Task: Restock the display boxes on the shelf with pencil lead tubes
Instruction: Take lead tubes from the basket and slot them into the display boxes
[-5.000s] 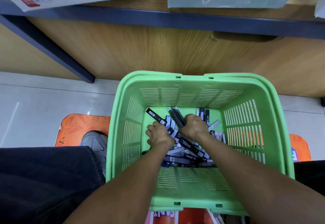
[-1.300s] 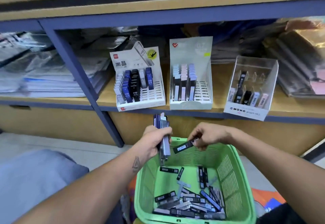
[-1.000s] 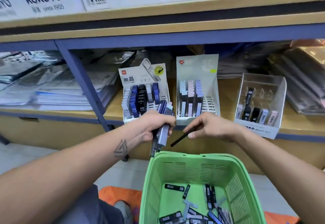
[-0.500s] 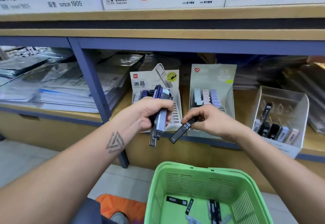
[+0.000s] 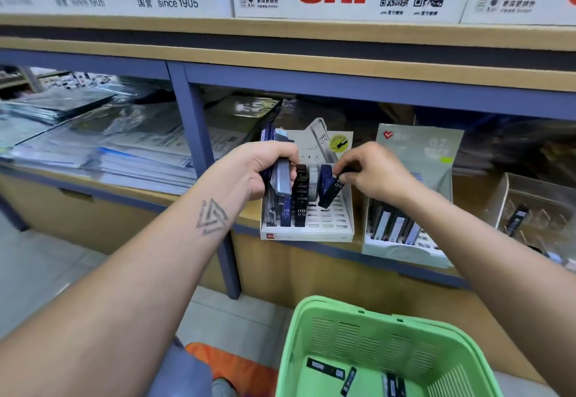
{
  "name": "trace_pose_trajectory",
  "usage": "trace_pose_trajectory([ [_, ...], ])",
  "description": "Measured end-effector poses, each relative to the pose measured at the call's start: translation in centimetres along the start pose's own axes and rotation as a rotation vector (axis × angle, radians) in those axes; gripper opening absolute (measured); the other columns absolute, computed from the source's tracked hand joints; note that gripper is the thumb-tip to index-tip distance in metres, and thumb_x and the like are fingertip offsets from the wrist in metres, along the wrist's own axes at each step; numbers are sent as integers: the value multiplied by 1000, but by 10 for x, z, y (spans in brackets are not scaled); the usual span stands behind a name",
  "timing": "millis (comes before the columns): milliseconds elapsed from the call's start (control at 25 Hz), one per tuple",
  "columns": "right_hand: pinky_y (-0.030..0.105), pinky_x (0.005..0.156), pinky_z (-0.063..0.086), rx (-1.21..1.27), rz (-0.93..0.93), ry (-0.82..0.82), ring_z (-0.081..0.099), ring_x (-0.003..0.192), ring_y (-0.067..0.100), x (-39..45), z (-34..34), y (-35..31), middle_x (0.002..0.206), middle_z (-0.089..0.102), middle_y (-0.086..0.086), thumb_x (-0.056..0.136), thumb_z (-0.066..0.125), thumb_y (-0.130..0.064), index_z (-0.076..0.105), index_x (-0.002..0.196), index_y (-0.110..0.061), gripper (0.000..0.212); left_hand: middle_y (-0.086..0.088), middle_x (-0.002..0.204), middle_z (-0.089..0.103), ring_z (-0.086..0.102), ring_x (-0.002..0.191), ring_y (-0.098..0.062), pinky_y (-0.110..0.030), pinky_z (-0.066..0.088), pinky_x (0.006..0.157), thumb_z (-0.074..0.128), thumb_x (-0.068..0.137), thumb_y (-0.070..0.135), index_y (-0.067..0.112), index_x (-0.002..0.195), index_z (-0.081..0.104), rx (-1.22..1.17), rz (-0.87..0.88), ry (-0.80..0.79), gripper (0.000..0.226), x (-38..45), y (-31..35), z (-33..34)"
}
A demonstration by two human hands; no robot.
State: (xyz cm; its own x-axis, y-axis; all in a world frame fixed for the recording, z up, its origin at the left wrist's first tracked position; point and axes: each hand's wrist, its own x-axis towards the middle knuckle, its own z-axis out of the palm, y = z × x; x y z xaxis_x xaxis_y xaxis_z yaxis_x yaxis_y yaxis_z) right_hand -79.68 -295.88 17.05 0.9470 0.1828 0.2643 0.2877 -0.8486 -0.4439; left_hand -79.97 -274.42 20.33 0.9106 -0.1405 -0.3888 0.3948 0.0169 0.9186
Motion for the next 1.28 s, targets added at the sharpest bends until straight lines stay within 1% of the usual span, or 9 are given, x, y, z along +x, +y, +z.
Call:
trace_pose_trajectory([
  [160, 25, 85, 43, -7, -13, 22, 60, 102, 17, 14, 14, -5, 107, 67, 1, 88, 76, -13, 71, 114, -23, 28, -7, 52, 55, 54, 40, -16, -20, 50, 45, 58, 86, 0, 8, 67, 55, 7, 1, 11, 21, 3, 0, -6],
  [320, 32, 87, 55, -28, -25, 64, 67, 93, 16, 15, 13, -8, 96, 73, 0, 82, 83, -14, 76, 101, -20, 21, -7, 54, 56, 55, 43, -16, -20, 50, 46, 59, 85, 0, 8, 68, 55, 13, -13, 15, 19, 3, -3, -8],
  [400, 34, 90, 54, -44, -27, 78, 68, 95, 18, 14, 7, -7, 98, 75, 0, 82, 82, -12, 78, 100, -19, 20, -8, 55, 56, 55, 43, -16, -20, 51, 47, 60, 85, 0, 8, 68, 56, 7, -9, 19, 19, 3, -3, -8],
  [560, 35, 89, 54, -155, 15, 83, 67, 101, 26, 16, -9, -3, 106, 74, 9, 86, 78, -8, 76, 110, -14, 25, -9, 58, 58, 56, 46, -17, -22, 51, 52, 62, 83, 1, 7, 72, 58, 12, 3, 20, 13, 3, -6, -4],
  [720, 43, 88, 56, -281, 54, 75, 67, 100, 30, 27, -14, 1, 106, 73, 9, 83, 81, -14, 76, 103, -18, 20, -10, 58, 58, 56, 44, -17, -22, 51, 48, 62, 81, -1, 6, 70, 59, 8, 12, 2, 14, 3, -5, 5],
  [880, 37, 78, 55, -395, 44, 66, 66, 93, 37, 42, 3, 0, 102, 69, 16, 86, 73, -4, 73, 100, -13, 17, -10, 56, 57, 55, 40, -17, -21, 51, 45, 60, 83, -2, 6, 68, 57, 5, 13, -6, 18, 3, -6, 12],
  [1040, 34, 72, 51, -474, 48, 53, 65, 90, 38, 51, 18, 4, 100, 66, 15, 85, 65, 3, 66, 94, -14, 20, -10, 56, 58, 56, 41, -16, -21, 52, 48, 61, 82, -1, 7, 70, 57, 23, 24, -5, 16, 8, -7, 15],
  [1160, 32, 70, 47, -464, 53, 62, 64, 91, 38, 53, 23, 7, 100, 65, 17, 85, 63, 2, 64, 94, -13, 17, -10, 57, 58, 56, 43, -17, -22, 52, 50, 62, 81, -1, 7, 71, 57, 38, 27, -8, 14, 11, -7, 17],
  [1280, 31, 72, 47, -404, 59, 60, 65, 93, 37, 57, 23, 6, 101, 67, 15, 84, 65, 3, 66, 90, -14, 18, -11, 58, 58, 57, 42, -17, -23, 52, 46, 62, 81, -1, 7, 72, 57, 33, 20, -18, 13, 11, -8, 19],
])
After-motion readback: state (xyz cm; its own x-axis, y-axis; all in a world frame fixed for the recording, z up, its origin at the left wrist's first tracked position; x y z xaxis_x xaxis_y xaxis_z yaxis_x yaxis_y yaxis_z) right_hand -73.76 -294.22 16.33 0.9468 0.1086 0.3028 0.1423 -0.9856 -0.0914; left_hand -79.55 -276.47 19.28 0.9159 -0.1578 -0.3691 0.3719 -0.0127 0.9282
